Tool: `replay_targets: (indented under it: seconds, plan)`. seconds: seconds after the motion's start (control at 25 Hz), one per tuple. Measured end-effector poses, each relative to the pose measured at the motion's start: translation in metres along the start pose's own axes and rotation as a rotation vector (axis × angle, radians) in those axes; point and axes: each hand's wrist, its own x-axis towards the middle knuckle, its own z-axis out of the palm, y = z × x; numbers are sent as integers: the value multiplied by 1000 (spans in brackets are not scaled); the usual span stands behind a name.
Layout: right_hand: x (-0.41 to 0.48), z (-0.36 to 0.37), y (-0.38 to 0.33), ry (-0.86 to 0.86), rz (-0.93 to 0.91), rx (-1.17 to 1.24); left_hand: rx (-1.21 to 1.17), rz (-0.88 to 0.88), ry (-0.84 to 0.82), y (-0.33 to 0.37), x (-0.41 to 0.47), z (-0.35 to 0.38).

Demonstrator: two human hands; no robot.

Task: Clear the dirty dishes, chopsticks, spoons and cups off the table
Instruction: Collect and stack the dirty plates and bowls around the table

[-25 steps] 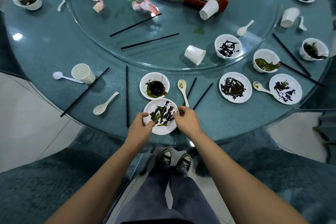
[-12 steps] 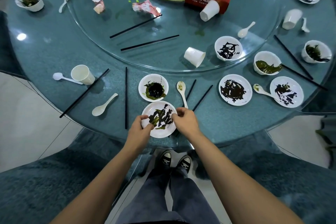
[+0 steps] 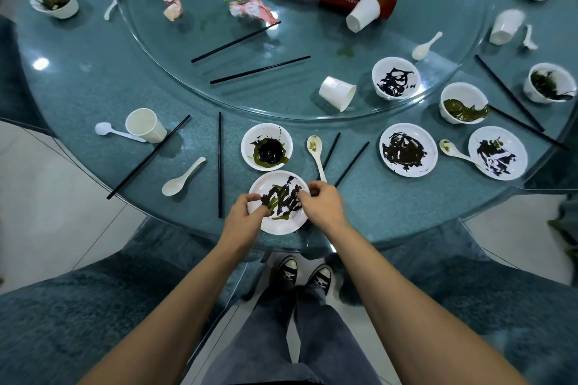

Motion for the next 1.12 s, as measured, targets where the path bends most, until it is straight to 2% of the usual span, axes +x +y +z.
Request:
replay_targets:
  seconds: [0.4, 0.72, 1.12]
  plan:
    - [-15, -24, 5, 63, 22, 89, -51, 68, -31, 5, -9, 9]
    - [-16, -58, 14, 183, 60, 146, 36, 178, -120, 41, -9, 31]
    - [-4, -123, 36, 358, 116, 203, 184, 283, -235, 93, -4, 94]
